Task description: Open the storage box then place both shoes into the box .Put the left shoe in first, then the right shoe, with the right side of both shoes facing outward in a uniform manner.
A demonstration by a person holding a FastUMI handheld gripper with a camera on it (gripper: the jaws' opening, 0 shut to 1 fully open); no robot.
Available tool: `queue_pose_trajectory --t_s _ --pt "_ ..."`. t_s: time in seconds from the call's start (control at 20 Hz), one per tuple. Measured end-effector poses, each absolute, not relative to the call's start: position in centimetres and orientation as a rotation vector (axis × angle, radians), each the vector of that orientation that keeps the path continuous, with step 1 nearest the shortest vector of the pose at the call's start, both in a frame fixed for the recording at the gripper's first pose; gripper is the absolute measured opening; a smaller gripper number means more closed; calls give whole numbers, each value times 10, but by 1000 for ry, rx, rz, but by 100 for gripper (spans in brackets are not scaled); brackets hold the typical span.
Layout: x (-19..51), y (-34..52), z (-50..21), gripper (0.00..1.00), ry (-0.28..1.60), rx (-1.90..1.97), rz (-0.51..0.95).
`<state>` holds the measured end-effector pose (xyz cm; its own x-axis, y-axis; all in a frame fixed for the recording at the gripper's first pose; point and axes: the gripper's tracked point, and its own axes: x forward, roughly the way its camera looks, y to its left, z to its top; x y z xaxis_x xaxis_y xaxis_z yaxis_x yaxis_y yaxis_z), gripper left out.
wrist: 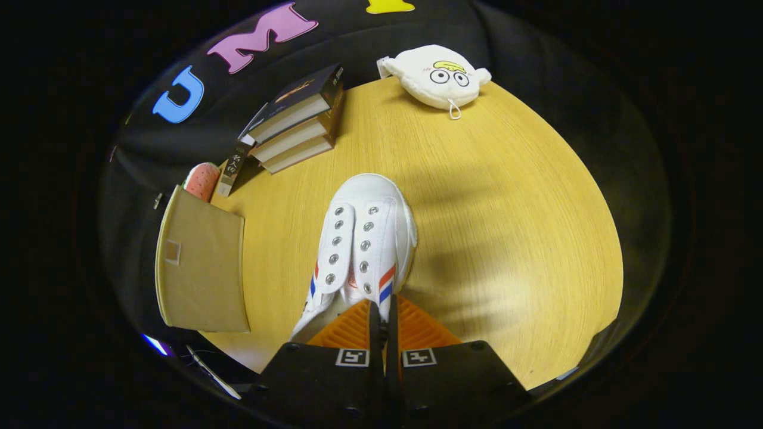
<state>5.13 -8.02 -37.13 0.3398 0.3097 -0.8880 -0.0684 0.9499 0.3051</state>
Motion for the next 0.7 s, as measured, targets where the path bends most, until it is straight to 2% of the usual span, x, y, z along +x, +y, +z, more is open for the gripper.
queue_pose_trajectory --t_s 0.4,0.7 --pt "41 -40 -260 5 1079 257 245" --pt "40 57 -167 6 976 277 331"
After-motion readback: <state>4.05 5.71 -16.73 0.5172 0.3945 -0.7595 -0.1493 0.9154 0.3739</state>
